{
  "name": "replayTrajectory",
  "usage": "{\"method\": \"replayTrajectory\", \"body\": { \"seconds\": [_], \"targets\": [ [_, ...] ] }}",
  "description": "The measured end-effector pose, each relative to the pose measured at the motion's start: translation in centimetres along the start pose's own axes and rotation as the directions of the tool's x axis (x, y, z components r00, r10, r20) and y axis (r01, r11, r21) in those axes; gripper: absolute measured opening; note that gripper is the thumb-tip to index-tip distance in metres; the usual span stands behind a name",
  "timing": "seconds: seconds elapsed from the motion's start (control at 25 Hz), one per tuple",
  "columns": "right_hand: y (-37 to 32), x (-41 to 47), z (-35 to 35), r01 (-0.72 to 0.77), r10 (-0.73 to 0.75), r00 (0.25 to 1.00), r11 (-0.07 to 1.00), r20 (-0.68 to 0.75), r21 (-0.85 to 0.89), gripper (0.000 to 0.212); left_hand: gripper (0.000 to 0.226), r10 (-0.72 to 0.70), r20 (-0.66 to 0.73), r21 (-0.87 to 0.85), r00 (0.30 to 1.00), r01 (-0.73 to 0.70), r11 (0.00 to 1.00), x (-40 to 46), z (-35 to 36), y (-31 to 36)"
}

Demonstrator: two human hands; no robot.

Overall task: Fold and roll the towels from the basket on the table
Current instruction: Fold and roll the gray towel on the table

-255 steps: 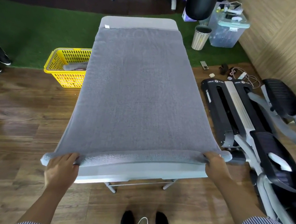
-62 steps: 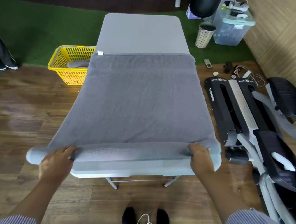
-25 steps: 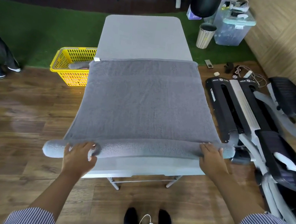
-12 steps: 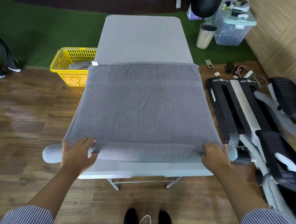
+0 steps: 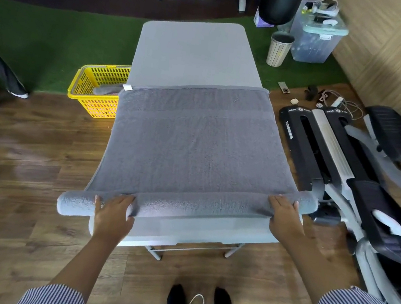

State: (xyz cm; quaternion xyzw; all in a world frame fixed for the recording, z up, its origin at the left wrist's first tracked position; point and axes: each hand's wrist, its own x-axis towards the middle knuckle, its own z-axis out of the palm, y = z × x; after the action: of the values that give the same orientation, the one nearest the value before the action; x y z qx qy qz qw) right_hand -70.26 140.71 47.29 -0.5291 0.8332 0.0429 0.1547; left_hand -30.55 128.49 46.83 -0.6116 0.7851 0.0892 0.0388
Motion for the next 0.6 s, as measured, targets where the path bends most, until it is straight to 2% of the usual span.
{"method": "replayTrajectory", "body": {
  "seconds": [0.12,0.28,0.4,0.48,0.6],
  "targets": [
    [0.0,0.0,-0.3,-0.029,0.029,0.999,0.999,-0.021,-0.028,0.037,0.025,0.026,-0.053,0.028,0.998,-0.025,0.999,-0.1,-0.3,0.0],
    [0.2,0.5,-1.9,-0.038,0.039,0.999,0.997,0.017,-0.069,0.027,0.033,0.055,-0.175,0.01,0.983,-0.054,0.998,0.6,-1.0,-0.8],
    [0.1,0.6,-1.8,-0.007,0.007,0.997,1.0,-0.071,-0.002,0.041,0.037,0.015,-0.196,-0.059,0.981,-0.027,0.998,0.5,-1.0,-0.1],
    [0.0,0.2,-1.0,0.021,-0.021,1.0,0.999,-0.01,0.025,0.052,0.04,0.028,-0.095,-0.082,0.995,-0.035,0.996,-0.1,-0.6,0.6],
    [0.0,-0.4,0.0,0.026,-0.026,0.999,0.999,0.039,0.023,0.065,0.058,0.008,0.004,-0.081,1.0,-0.008,0.997,-0.5,0.1,0.8]
  ]
}}
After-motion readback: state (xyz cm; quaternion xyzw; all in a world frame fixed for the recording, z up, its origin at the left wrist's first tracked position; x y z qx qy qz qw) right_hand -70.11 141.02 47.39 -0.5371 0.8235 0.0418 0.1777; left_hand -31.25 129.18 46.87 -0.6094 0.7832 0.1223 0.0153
